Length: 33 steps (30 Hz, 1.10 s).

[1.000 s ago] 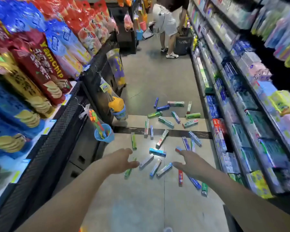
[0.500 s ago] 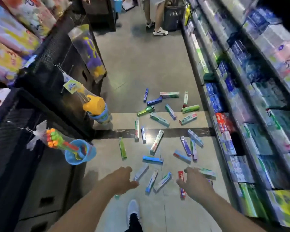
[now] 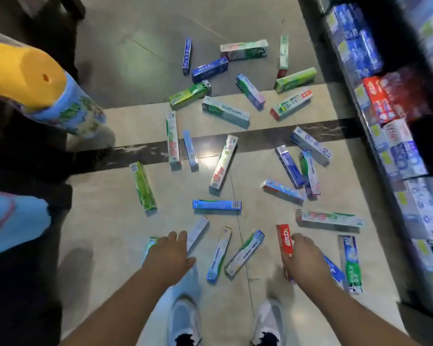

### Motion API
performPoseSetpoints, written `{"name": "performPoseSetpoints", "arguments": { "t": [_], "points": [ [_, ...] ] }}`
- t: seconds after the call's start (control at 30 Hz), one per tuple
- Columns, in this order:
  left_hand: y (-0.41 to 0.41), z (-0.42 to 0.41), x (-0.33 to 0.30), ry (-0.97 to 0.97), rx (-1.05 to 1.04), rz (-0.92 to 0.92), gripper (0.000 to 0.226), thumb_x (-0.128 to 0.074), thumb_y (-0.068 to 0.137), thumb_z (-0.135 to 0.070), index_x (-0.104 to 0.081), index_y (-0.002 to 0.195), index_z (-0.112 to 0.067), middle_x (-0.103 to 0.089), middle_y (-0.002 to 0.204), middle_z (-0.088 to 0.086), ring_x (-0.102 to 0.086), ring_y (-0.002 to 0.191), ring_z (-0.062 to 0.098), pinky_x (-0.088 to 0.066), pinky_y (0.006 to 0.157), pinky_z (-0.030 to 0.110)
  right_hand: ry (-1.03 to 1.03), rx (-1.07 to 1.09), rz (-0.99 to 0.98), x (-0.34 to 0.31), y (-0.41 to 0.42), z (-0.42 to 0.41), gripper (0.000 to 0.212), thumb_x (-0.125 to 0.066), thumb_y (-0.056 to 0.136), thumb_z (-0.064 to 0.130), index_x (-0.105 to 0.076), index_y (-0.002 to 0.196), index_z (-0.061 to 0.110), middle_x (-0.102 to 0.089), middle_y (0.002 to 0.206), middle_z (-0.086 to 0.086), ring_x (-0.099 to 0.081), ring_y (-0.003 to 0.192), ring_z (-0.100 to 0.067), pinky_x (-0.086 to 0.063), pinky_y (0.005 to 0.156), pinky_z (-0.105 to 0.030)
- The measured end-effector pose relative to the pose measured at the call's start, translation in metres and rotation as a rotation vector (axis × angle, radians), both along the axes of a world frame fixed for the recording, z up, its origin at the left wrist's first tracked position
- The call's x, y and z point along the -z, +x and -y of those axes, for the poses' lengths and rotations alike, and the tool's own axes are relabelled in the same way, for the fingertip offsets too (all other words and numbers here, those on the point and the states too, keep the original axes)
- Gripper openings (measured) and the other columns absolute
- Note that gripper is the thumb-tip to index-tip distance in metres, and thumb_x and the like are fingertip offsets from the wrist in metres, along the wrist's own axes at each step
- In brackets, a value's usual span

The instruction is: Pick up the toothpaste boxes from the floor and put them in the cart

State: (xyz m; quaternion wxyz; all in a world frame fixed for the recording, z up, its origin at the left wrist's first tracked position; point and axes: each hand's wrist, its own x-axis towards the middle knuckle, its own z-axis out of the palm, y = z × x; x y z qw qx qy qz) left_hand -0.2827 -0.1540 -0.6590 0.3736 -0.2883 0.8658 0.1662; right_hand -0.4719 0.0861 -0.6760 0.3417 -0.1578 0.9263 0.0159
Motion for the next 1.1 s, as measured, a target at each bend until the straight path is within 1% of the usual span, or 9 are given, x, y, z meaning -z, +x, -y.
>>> {"name": "performPoseSetpoints", "arguments": {
  "t": [0.13,0.27,0.37,0.47,0.63,0.77,0.87,0.97,1.1],
  "points": [
    [-0.006,0.003,0.105,-0.053,0.041,0.028,0.067,-0.047,0.091,-0.059,-0.029,0.14,-0.017,-0.046,0.127,0.004,-0.051,0.116,0.025,-0.046,0.086,0.039,0.094,0.028,-0.017,0.103,-0.001,-0.014,0.048,-0.062,0.086,0.032,-0.044,0.126,0.012,-0.048,0.119,-0.01,-0.052,0.112,-0.029,-0.046,0.083,-0.037],
    [-0.012,-0.002,0.178,-0.056,-0.023,0.007,0.074,-0.05,0.091,-0.058,-0.023,0.142,-0.012,-0.046,0.125,0.006,-0.054,0.113,0.027,-0.047,0.084,0.039,0.178,0.036,-0.057,0.17,-0.002,-0.017,0.082,-0.062,0.087,0.038,-0.015,0.149,0.011,-0.035,0.138,-0.015,-0.043,0.126,-0.032,-0.046,0.091,-0.041],
    [-0.015,-0.004,0.213,-0.083,0.02,0.002,0.083,-0.047,0.094,-0.057,-0.011,0.148,-0.006,-0.051,0.123,0.008,-0.06,0.106,0.027,-0.048,0.081,0.038,0.158,0.134,-0.058,0.203,-0.002,-0.022,0.09,-0.059,0.09,0.023,0.004,0.153,0.01,-0.025,0.146,-0.019,-0.04,0.129,-0.035,-0.048,0.091,-0.044],
    [-0.017,0.002,0.235,-0.155,0.046,0.014,0.07,-0.049,0.095,-0.046,-0.021,0.143,-0.004,-0.057,0.112,0.005,-0.066,0.096,0.025,-0.05,0.073,0.035,0.119,0.134,-0.129,0.221,-0.004,-0.029,0.098,-0.055,0.088,0.006,0.02,0.151,0.012,-0.025,0.145,-0.021,-0.052,0.118,-0.036,-0.052,0.081,-0.043],
    [-0.02,0.01,0.244,-0.101,-0.018,-0.041,0.034,-0.047,0.094,-0.022,-0.035,0.121,-0.008,-0.062,0.101,0.005,-0.066,0.088,0.029,-0.04,0.063,0.033,0.07,0.046,-0.172,0.226,-0.004,-0.035,0.103,-0.058,0.087,0.007,0.023,0.15,0.02,-0.042,0.129,-0.017,-0.063,0.086,-0.028,-0.05,0.063,-0.037],
    [-0.026,0.018,0.188,-0.089,-0.128,-0.097,0.024,-0.049,0.093,-0.021,-0.031,0.103,-0.011,-0.054,0.083,0.008,-0.057,0.073,0.033,-0.04,0.063,0.036,0.011,0.056,-0.159,0.175,-0.01,-0.024,0.105,-0.062,0.085,0.005,0.017,0.151,0.026,-0.045,0.117,-0.014,-0.061,0.083,-0.032,-0.046,0.059,-0.039],
    [-0.032,0.024,0.117,-0.09,-0.129,-0.134,0.028,-0.051,0.094,-0.026,-0.03,0.103,-0.009,-0.05,0.082,0.008,-0.059,0.077,0.036,-0.036,0.062,0.034,-0.023,0.033,-0.14,0.1,-0.012,-0.006,0.105,-0.064,0.086,0.01,0.015,0.152,0.026,-0.043,0.127,-0.016,-0.061,0.093,-0.036,-0.043,0.063,-0.04],
    [-0.045,0.03,0.018,-0.097,-0.118,-0.173,0.033,-0.052,0.095,-0.031,-0.033,0.106,-0.007,-0.06,0.092,0.015,-0.064,0.088,0.039,-0.038,0.063,0.036,-0.132,0.045,-0.156,0.005,-0.014,0.011,0.098,-0.059,0.089,0.017,0.015,0.15,0.033,-0.042,0.135,-0.017,-0.062,0.095,-0.041,-0.048,0.068,-0.044],
    [-0.073,0.03,-0.148,-0.104,-0.074,-0.216,0.039,-0.055,0.094,-0.036,-0.035,0.11,-0.006,-0.063,0.099,0.015,-0.064,0.092,0.039,-0.038,0.063,0.035,-0.266,0.114,-0.124,-0.15,-0.023,0.025,0.094,-0.058,0.09,0.02,0.012,0.151,0.036,-0.045,0.122,-0.01,-0.059,0.097,-0.036,-0.046,0.068,-0.041]
  ]
}}
